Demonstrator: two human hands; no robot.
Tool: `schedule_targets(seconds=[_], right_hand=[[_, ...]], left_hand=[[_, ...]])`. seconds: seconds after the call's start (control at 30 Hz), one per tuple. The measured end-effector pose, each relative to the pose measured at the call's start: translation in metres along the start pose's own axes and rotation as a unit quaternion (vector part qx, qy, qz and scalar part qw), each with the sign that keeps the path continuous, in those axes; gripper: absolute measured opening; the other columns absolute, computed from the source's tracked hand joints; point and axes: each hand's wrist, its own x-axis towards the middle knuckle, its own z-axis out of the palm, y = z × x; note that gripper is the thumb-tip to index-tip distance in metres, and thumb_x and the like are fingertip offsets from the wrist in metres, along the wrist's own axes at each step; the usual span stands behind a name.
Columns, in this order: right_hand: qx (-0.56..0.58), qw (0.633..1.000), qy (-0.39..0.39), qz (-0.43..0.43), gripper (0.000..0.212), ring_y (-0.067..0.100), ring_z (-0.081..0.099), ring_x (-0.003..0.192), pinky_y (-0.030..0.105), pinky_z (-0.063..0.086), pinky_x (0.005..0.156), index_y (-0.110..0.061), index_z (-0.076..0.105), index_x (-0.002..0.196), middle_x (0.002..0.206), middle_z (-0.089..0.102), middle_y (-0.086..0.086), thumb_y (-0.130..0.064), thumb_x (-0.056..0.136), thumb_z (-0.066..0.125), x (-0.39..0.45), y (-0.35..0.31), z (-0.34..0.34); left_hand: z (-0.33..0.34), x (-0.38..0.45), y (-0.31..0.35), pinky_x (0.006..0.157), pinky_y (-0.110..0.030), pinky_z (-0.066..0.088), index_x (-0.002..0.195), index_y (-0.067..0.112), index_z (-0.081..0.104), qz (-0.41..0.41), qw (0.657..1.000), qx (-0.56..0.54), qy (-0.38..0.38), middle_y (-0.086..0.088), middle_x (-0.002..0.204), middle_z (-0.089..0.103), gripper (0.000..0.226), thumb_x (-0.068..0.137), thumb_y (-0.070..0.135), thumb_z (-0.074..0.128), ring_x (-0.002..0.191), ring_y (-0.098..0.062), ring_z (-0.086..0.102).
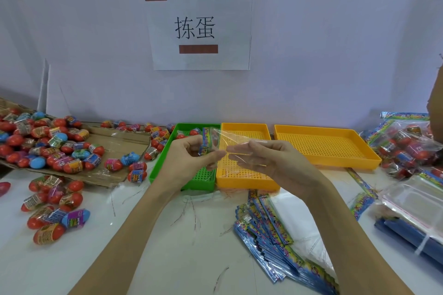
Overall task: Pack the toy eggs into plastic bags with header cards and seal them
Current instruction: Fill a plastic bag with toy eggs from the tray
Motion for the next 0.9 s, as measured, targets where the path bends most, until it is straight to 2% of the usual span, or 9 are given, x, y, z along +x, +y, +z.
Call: schedule_targets(seconds=[0.1, 0.23, 0.33, 0.43, 0.57, 0.63, 0.7, 0.8, 0.9], right_hand=[[-0.017, 1.000, 0.014, -0.009, 0.035, 0.023, 0.065, 0.126, 0.038, 0.051, 0.109, -0.011, 0.069, 0.132, 0.130, 0.071, 0.008, -0.030, 0.106, 0.054, 0.000, 0.001, 0.005], [-0.224, 0.968, 0.107, -0.039, 0.034, 0.009, 0.074, 0.106, 0.029, 0.049, 0.095, -0.031, 0.063, 0.137, 0.109, 0.079, -0.006, -0.041, 0.106, 0.050, 0.003, 0.005, 0.017], [-0.385, 0.914, 0.100, -0.080, 0.035, -0.002, 0.067, 0.112, 0.032, 0.054, 0.101, -0.030, 0.070, 0.132, 0.120, 0.075, -0.014, -0.044, 0.105, 0.053, 0.005, 0.011, 0.026], [-0.411, 0.902, 0.055, -0.121, 0.029, -0.004, 0.066, 0.110, 0.023, 0.050, 0.098, -0.024, 0.079, 0.117, 0.114, 0.077, -0.016, -0.034, 0.107, 0.055, 0.005, 0.017, 0.039], [-0.376, 0.899, 0.116, -0.194, 0.030, -0.001, 0.071, 0.101, 0.025, 0.055, 0.092, -0.023, 0.082, 0.108, 0.103, 0.079, -0.016, -0.033, 0.106, 0.054, 0.004, 0.013, 0.045], [-0.337, 0.897, 0.164, -0.233, 0.032, -0.006, 0.071, 0.089, 0.020, 0.055, 0.085, -0.021, 0.082, 0.103, 0.098, 0.079, -0.016, -0.032, 0.107, 0.053, 0.003, 0.008, 0.040], [-0.303, 0.893, 0.212, -0.254, 0.032, -0.004, 0.071, 0.085, 0.023, 0.055, 0.086, -0.019, 0.082, 0.101, 0.094, 0.079, -0.014, -0.029, 0.107, 0.052, 0.002, 0.004, 0.034], [-0.292, 0.897, 0.240, -0.228, 0.028, 0.013, 0.075, 0.094, 0.047, 0.057, 0.095, -0.015, 0.079, 0.101, 0.092, 0.079, -0.008, -0.020, 0.108, 0.053, 0.006, 0.006, 0.032], [-0.341, 0.905, 0.200, -0.155, 0.021, 0.006, 0.074, 0.092, 0.040, 0.061, 0.087, -0.018, 0.075, 0.109, 0.092, 0.078, -0.010, -0.016, 0.106, 0.054, 0.017, 0.019, 0.041]], left_hand=[[-0.001, 0.001, -0.002, 0.069, -0.019, 0.056, 0.091, 0.036, 0.069, -0.001, 0.997, 0.076, 0.024, 0.010, 0.081, 0.070, 0.033, 0.067, 0.045, 0.090, 0.072, -0.007, 0.068], [-0.005, 0.001, -0.004, 0.107, -0.014, 0.037, 0.150, 0.034, 0.033, 0.159, 0.949, 0.270, 0.033, 0.008, 0.144, 0.047, 0.107, 0.063, 0.057, 0.091, 0.127, -0.003, 0.047], [-0.001, 0.000, -0.004, 0.120, -0.039, 0.029, 0.156, 0.021, 0.039, 0.278, 0.859, 0.429, -0.029, -0.001, 0.154, 0.047, 0.104, 0.072, 0.061, 0.086, 0.142, -0.020, 0.042], [0.011, -0.002, -0.006, 0.104, -0.048, 0.051, 0.144, 0.009, 0.058, 0.328, 0.796, 0.506, -0.051, -0.007, 0.130, 0.070, 0.084, 0.074, 0.041, 0.091, 0.119, -0.028, 0.066], [0.003, -0.001, -0.005, 0.075, -0.043, 0.064, 0.120, 0.004, 0.072, 0.292, 0.854, 0.425, -0.072, -0.006, 0.099, 0.078, 0.041, 0.084, 0.017, 0.085, 0.086, -0.022, 0.075], [-0.006, 0.001, -0.007, 0.076, -0.038, 0.064, 0.110, 0.007, 0.074, 0.248, 0.887, 0.389, -0.028, -0.002, 0.092, 0.078, 0.027, 0.087, 0.019, 0.081, 0.081, -0.014, 0.074], [-0.012, 0.002, -0.005, 0.082, -0.030, 0.063, 0.102, 0.012, 0.076, 0.178, 0.931, 0.316, 0.043, 0.005, 0.092, 0.079, 0.022, 0.084, 0.022, 0.084, 0.084, -0.005, 0.075], [-0.022, 0.005, -0.005, 0.075, -0.027, 0.062, 0.094, 0.017, 0.075, 0.078, 0.967, 0.201, 0.135, 0.010, 0.079, 0.079, 0.023, 0.078, 0.027, 0.089, 0.073, -0.004, 0.075], [-0.032, 0.006, -0.011, 0.065, -0.037, 0.058, 0.090, 0.017, 0.073, 0.019, 0.973, 0.131, 0.189, 0.004, 0.071, 0.077, 0.029, 0.075, 0.035, 0.090, 0.060, -0.016, 0.074]])
